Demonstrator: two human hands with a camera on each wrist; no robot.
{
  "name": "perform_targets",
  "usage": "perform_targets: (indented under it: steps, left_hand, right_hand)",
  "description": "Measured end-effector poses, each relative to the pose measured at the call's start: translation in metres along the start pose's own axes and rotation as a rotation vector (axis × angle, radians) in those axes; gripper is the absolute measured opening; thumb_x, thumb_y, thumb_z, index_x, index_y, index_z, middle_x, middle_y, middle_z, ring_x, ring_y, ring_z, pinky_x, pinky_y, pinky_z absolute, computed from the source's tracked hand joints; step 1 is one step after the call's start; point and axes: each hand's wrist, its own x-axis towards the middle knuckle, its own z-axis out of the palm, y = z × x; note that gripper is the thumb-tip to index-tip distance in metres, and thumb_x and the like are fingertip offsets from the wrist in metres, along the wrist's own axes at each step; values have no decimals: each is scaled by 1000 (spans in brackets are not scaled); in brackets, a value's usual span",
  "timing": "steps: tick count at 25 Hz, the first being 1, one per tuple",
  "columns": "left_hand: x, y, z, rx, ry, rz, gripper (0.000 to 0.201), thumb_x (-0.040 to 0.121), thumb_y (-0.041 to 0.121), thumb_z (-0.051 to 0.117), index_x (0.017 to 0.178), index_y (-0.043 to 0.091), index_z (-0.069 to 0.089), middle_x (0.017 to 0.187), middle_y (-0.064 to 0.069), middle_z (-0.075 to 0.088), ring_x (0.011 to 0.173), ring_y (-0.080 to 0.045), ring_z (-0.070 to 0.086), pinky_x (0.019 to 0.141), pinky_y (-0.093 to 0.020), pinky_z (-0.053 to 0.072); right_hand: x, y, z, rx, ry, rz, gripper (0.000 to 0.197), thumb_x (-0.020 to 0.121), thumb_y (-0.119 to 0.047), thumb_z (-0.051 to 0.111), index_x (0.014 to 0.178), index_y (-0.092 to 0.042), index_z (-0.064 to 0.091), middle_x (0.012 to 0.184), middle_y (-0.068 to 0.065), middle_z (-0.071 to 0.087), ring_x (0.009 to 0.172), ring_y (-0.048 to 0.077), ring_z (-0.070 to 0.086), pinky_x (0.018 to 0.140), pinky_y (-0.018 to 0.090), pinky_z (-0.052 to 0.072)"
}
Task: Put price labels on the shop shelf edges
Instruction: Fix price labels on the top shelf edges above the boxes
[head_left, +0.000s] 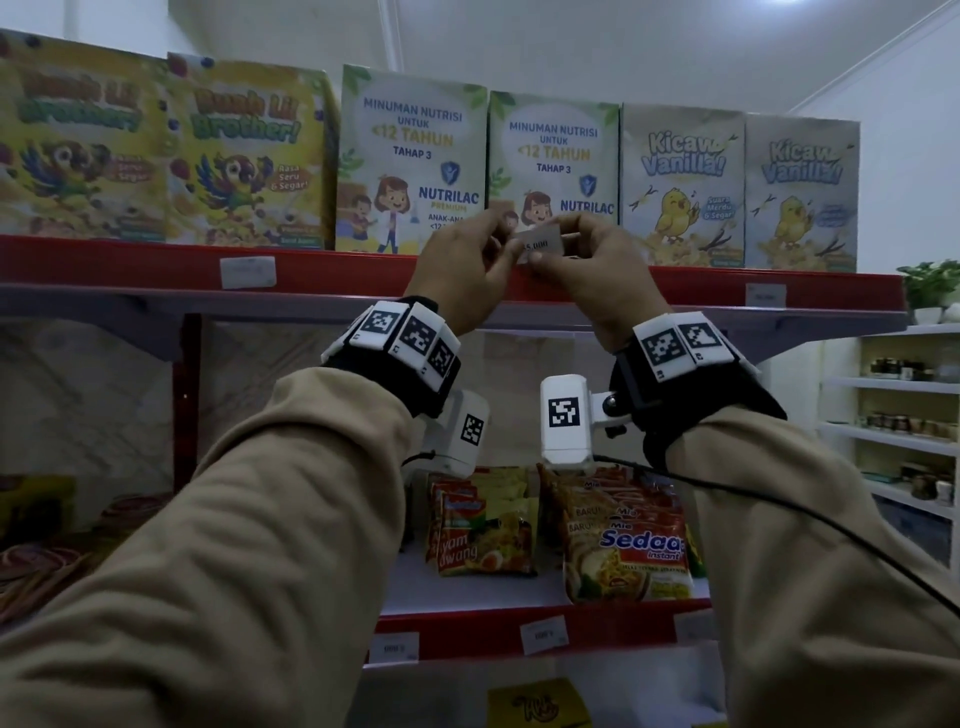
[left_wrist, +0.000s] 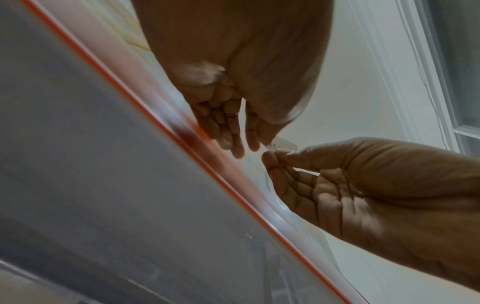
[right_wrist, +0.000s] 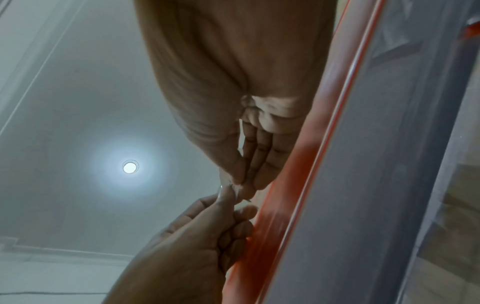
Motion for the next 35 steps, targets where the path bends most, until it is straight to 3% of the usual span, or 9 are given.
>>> perform_targets:
  steps: [3, 6, 8, 12, 15, 21, 25, 29, 35]
  left_hand:
    - [1, -2, 2, 12, -2, 24, 17, 93, 18, 54, 99, 4, 62, 89, -13, 67, 80, -26, 59, 69, -29, 44]
    - [1, -1, -3, 54, -49, 47, 17, 93, 23, 55, 98, 7, 61, 89, -10, 66, 79, -23, 58, 71, -31, 47]
    - [3, -5, -13, 170, -120, 72, 20, 92, 27, 56, 100, 10, 60, 92, -8, 63, 85, -21, 55, 77, -32, 46]
    - [7, -21, -39, 346, -225, 44, 18, 92, 24, 57, 102, 12, 63, 103, -9, 58, 95, -22, 49, 83, -30, 38]
    - [3, -23, -45, 332, -229, 15, 13, 90, 21, 60, 101, 14, 63, 94, -3, 53, 87, -14, 43, 78, -24, 34]
    - [-1, -21, -34, 194, -110, -64, 22, 86, 25, 68, 103, 12, 61, 88, -1, 62, 81, -16, 55, 77, -29, 46]
    - [0, -23, -29, 307, -125, -61, 20, 88, 31, 65, 98, 14, 66, 91, -1, 49, 87, -17, 46, 75, -25, 33]
    - [0, -23, -28, 322, -154, -67, 22, 89, 32, 62, 102, 14, 66, 98, -7, 54, 96, -23, 49, 79, -28, 34]
    - [2, -20, -31, 321, -170, -68, 18, 91, 31, 59, 101, 17, 65, 91, 1, 47, 87, -14, 41, 78, -27, 33]
  right_hand:
    - [1, 1, -1, -225, 15, -93, 14, 87, -9, 65, 100, -4, 63, 86, 7, 63, 78, 16, 59, 72, 29, 51]
    - [5, 1, -9, -474, 46, -187, 13, 87, -15, 64, 98, -9, 67, 85, 4, 67, 78, 14, 60, 73, 25, 49]
    - [9, 2, -11, -472, 65, -193, 13, 86, -15, 65, 97, -10, 68, 91, 8, 70, 85, 19, 64, 80, 28, 52]
    - [18, 6, -3, -463, 105, -202, 11, 87, -16, 65, 96, -13, 69, 92, 4, 70, 88, 15, 65, 85, 26, 52]
    - [23, 7, 9, -485, 53, -226, 9, 86, -15, 65, 95, -14, 69, 89, -2, 67, 87, 13, 64, 86, 29, 52]
    - [27, 2, 12, -636, -158, -228, 9, 87, -19, 66, 96, -18, 68, 83, -7, 59, 76, 9, 54, 71, 21, 40]
    - [28, -5, 6, -681, -240, -186, 13, 86, -18, 67, 99, -17, 68, 90, -1, 62, 81, 10, 56, 74, 20, 40]
    - [31, -9, 3, -788, -286, -171, 14, 86, -22, 67, 99, -17, 67, 91, 1, 60, 83, 14, 54, 77, 24, 42]
    - [34, -14, 3, -885, -359, -140, 19, 90, -25, 63, 104, -14, 67, 94, 0, 57, 89, 14, 52, 77, 23, 37]
